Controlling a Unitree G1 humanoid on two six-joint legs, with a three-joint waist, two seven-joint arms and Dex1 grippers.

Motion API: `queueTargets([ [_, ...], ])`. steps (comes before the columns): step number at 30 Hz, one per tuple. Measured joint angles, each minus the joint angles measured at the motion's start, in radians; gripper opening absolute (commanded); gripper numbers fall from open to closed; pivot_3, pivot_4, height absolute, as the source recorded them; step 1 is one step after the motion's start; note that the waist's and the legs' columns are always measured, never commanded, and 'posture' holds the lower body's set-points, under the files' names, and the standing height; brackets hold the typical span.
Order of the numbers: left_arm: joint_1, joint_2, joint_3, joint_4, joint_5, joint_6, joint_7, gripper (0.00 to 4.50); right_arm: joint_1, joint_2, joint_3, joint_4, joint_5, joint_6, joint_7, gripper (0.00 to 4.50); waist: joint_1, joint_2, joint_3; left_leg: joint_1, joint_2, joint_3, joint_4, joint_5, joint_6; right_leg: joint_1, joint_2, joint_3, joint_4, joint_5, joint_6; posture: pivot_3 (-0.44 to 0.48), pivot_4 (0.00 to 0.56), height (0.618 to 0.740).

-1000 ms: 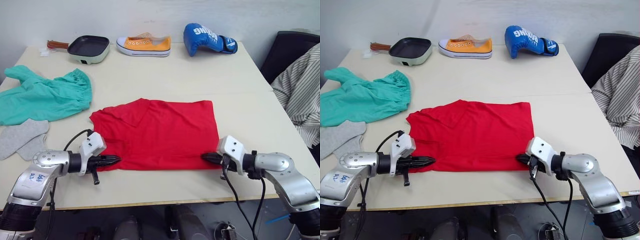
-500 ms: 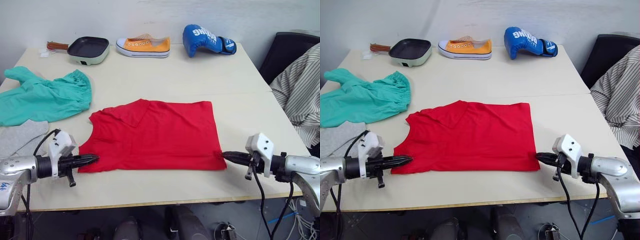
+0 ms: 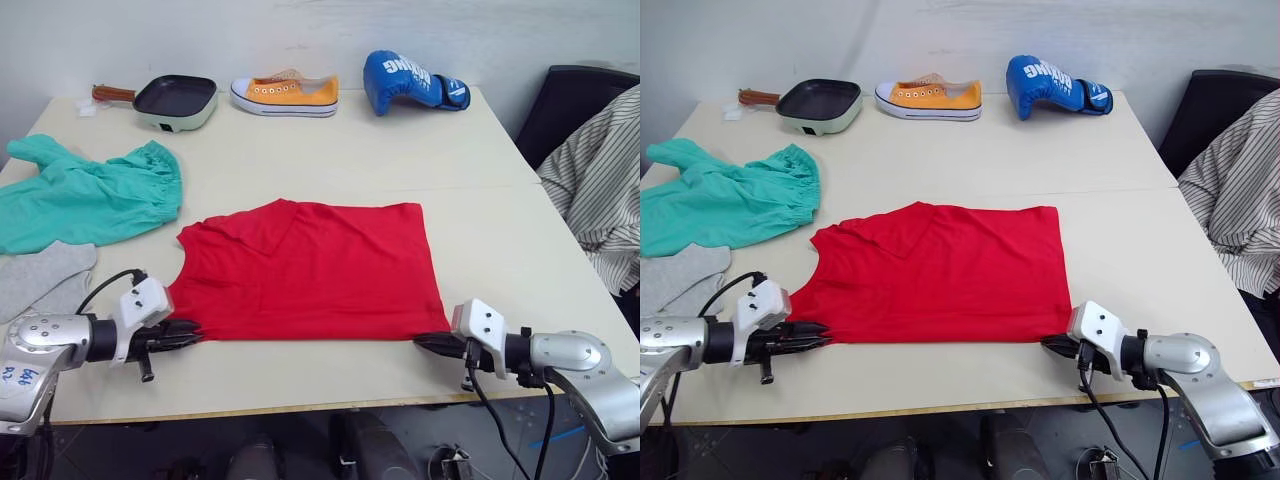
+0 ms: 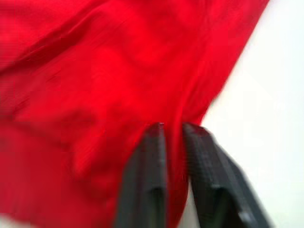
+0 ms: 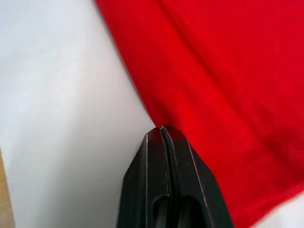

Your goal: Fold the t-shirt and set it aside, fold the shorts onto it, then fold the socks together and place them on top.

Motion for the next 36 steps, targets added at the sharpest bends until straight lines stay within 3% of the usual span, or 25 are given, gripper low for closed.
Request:
queueTargets([
  [7, 0.025, 0.022, 0.097, -0.031, -0.189, 0.206, -0.097, 0.04, 0.026, -0.009, -0.044, 0.061, 0.018, -0.044, 0.031, 0.00, 0.006, -0.005, -0.003, 0.000, 0.000, -0.001, 0.001, -0.001, 0.001, 0.002, -0.001, -0.001, -0.001, 0.000, 0.000, 0.000, 0.150, 0.740],
  [14, 0.001, 0.044, 0.109, 0.006, -0.189, 0.221, -0.103, 0.04, 0.028, -0.009, -0.045, 0.062, 0.018, -0.044, 0.034, 0.00, 0.005, -0.004, -0.003, 0.002, 0.000, -0.002, -0.001, -0.001, 0.001, 0.005, -0.001, -0.002, -0.003, 0.000, 0.000, 0.000, 0.150, 0.740],
  [19, 0.005, 0.053, 0.096, 0.014, -0.153, 0.178, -0.113, 1.19, 0.029, -0.009, -0.046, 0.059, 0.018, -0.043, 0.034, 0.00, 0.004, -0.005, -0.003, 0.002, 0.000, -0.002, -0.003, -0.001, 0.001, 0.006, -0.001, -0.002, -0.006, 0.001, 0.001, 0.000, 0.150, 0.740],
  [24, 0.010, 0.056, 0.118, 0.001, -0.183, 0.219, -0.126, 1.19, 0.029, -0.010, -0.058, 0.055, 0.035, -0.031, 0.042, 0.00, 0.005, -0.005, -0.003, 0.002, 0.000, -0.003, -0.005, -0.001, 0.001, 0.006, -0.001, -0.003, -0.007, 0.001, 0.001, 0.000, 0.150, 0.740],
  [29, -0.038, 0.071, 0.219, -0.001, -0.311, 0.345, -0.147, 0.03, 0.033, -0.017, -0.105, 0.037, 0.106, 0.053, 0.068, 0.00, 0.005, -0.001, -0.001, 0.002, 0.000, -0.003, -0.007, -0.001, 0.001, 0.005, -0.001, -0.003, -0.009, 0.001, 0.001, 0.000, 0.150, 0.740],
  [32, -0.064, 0.069, 0.221, 0.002, -0.309, 0.334, -0.136, 0.03, 0.019, -0.020, -0.122, -0.009, 0.149, 0.102, 0.074, 0.00, 0.002, 0.000, 0.000, 0.002, 0.000, -0.002, -0.009, -0.001, 0.001, 0.005, -0.001, -0.003, -0.009, 0.001, 0.001, 0.000, 0.150, 0.740],
  [36, -0.073, 0.036, 0.112, 0.008, -0.211, 0.242, -0.089, 0.03, 0.003, -0.020, -0.159, -0.090, 0.295, 0.224, 0.092, 0.00, 0.000, 0.002, 0.002, 0.002, 0.000, -0.002, -0.010, 0.000, 0.000, 0.004, 0.000, -0.002, -0.010, 0.001, 0.001, 0.000, 0.150, 0.740],
])
